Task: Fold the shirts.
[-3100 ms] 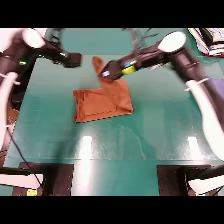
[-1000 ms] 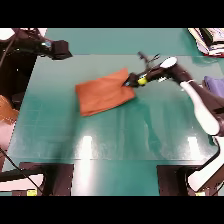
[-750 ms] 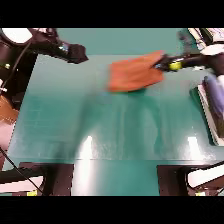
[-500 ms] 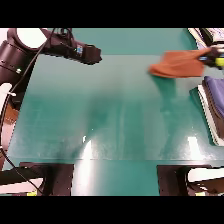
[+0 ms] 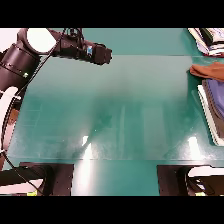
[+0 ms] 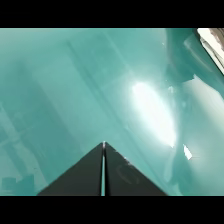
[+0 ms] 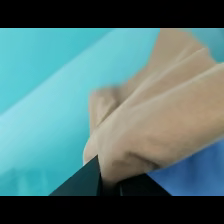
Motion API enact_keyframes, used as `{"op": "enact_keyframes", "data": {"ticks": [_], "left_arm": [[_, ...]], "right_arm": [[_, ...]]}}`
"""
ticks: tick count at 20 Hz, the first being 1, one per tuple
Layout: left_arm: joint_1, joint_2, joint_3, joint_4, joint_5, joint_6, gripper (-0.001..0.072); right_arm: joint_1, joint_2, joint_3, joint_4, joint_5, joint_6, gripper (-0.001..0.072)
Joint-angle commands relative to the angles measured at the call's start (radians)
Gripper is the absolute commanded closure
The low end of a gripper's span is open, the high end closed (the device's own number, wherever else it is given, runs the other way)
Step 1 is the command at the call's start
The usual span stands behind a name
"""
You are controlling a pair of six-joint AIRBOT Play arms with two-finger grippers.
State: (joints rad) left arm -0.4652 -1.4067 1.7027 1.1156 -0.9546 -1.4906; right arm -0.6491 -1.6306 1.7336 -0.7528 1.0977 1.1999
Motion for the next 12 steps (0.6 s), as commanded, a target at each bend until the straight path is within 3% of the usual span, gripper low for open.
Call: {"op": "enact_keyframes", "data": {"ticks": [1,3,6,12], "left_arm": [[-0.002,0.000,0.000,0.003,0.005,-0.001,0.0681],[-0.002,0.000,0.000,0.007,0.006,0.000,0.0681],[-0.002,0.000,0.000,0.007,0.011,0.006,0.0681],[-0.002,0.000,0.000,0.007,0.009,0.006,0.0681]], "right_arm": [[0.002,-0.002,0.135,0.002,0.042,-0.008,0.0695],[0.002,0.007,0.238,0.000,0.128,-0.001,0.0695],[-0.027,0.080,0.267,-0.010,0.146,0.024,0.0695],[-0.179,0.300,-0.030,-0.040,0.168,0.027,0.0695]]}}
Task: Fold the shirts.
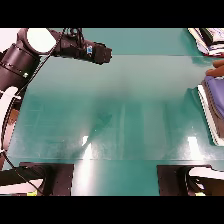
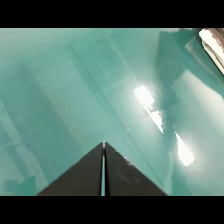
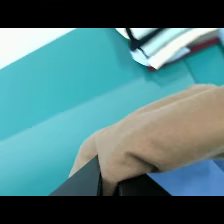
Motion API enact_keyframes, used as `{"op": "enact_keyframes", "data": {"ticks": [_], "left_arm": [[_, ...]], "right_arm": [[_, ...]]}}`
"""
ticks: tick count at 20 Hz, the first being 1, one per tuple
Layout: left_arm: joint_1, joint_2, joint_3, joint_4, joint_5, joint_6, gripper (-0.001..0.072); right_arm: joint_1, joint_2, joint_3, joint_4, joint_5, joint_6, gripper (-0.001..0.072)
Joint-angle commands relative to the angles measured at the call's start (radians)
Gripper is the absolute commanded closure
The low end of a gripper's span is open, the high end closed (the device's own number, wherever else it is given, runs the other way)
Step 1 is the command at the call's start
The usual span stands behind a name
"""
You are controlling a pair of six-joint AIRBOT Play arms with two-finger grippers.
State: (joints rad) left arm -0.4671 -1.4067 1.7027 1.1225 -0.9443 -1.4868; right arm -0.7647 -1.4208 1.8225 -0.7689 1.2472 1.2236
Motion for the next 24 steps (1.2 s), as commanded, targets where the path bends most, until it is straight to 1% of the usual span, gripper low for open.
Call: {"op": "enact_keyframes", "data": {"ticks": [1,5,8,9,10,11,12,13,14,16,19,22,24], "left_arm": [[0.000,0.000,0.000,0.000,-0.007,0.003,0.0681],[0.000,0.000,0.000,0.000,-0.018,0.003,0.0681],[0.000,0.000,0.000,0.000,-0.025,0.004,0.0681],[0.000,0.000,0.000,0.000,-0.029,0.004,0.0681],[0.000,0.000,0.000,0.000,-0.036,0.011,0.0681],[0.000,0.000,0.000,0.000,-0.043,0.033,0.0681],[0.000,0.000,0.000,0.000,-0.046,0.053,0.0681],[0.000,0.000,0.000,0.000,-0.045,0.055,0.0681],[0.000,0.000,0.000,0.000,-0.043,0.055,0.0681],[0.000,0.000,0.000,0.000,-0.044,0.055,0.0681],[0.000,0.000,0.000,0.000,-0.040,0.055,0.0680],[0.000,0.000,0.000,0.000,-0.045,0.055,0.0680],[0.000,0.000,0.000,-0.002,-0.031,0.054,0.0680]], "right_arm": [[-0.090,0.129,-0.187,-0.079,0.027,0.003,0.0694],[-0.185,0.261,-0.448,-0.276,0.051,0.003,0.0694],[-0.242,0.317,-0.583,-0.396,0.090,0.003,0.0690],[-0.259,0.329,-0.616,-0.428,0.105,0.004,0.0649],[-0.273,0.337,-0.645,-0.464,0.114,0.004,0.0500],[-0.281,0.342,-0.668,-0.500,0.122,0.004,0.0389],[-0.283,0.344,-0.682,-0.545,0.126,0.003,0.0297],[-0.283,0.341,-0.683,-0.579,0.127,0.003,0.0221],[-0.283,0.340,-0.675,-0.587,0.125,0.003,0.0200],[-0.269,0.339,-0.631,-0.561,0.098,0.004,0.0201],[-0.175,0.320,-0.518,-0.369,0.040,0.006,0.0202],[0.029,0.280,-0.406,-0.163,0.038,0.007,0.0202],[0.214,0.251,-0.343,-0.116,0.037,0.006,0.0202]]}}
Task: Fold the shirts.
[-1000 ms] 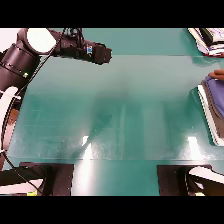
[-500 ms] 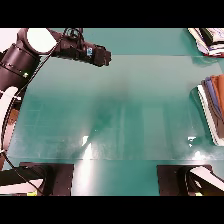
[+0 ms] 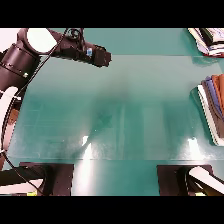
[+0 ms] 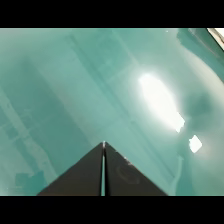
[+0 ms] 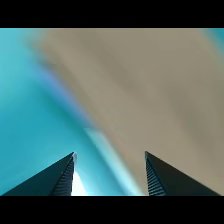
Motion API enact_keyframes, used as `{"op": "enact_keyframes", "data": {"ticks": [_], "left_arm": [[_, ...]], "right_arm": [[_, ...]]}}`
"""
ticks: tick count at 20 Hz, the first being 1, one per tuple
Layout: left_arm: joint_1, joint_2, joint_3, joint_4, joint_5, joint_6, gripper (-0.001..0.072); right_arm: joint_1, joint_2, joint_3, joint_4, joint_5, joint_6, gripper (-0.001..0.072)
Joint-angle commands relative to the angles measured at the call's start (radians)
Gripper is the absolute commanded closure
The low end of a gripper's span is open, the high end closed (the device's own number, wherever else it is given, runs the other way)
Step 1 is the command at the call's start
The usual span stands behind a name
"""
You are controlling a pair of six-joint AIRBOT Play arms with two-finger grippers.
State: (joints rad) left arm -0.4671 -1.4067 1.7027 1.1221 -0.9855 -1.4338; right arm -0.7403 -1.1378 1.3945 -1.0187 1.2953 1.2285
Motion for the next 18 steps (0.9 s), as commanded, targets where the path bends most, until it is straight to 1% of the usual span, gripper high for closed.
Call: {"op": "enact_keyframes", "data": {"ticks": [1,3,4,5,7,8,12,18], "left_arm": [[0.000,0.000,0.000,-0.002,0.018,0.001,0.0680],[0.000,0.000,0.000,-0.002,0.030,0.001,0.0680],[0.000,0.000,0.000,-0.003,0.034,0.001,0.0681],[0.000,0.000,0.000,-0.003,0.036,0.001,0.0680],[0.000,0.000,0.000,-0.004,0.035,0.001,0.0681],[0.000,0.000,0.000,-0.004,0.035,0.001,0.0680],[0.000,0.000,0.000,-0.004,0.035,0.001,0.0680],[0.000,0.000,0.000,-0.005,0.036,0.001,0.0680]], "right_arm": [[0.276,-0.046,0.111,0.127,-0.011,0.002,0.0203],[0.435,-0.078,0.156,0.126,-0.013,0.001,0.0209],[0.506,-0.096,0.176,0.126,-0.012,0.001,0.0274],[0.564,-0.115,0.192,0.126,-0.011,0.001,0.0399],[0.659,-0.151,0.214,0.126,-0.007,0.001,0.0610],[0.694,-0.167,0.224,0.126,0.003,0.001,0.0694],[0.757,-0.202,0.233,0.126,0.024,0.001,0.0694],[0.736,-0.201,0.226,0.128,0.028,0.001,0.0694]]}}
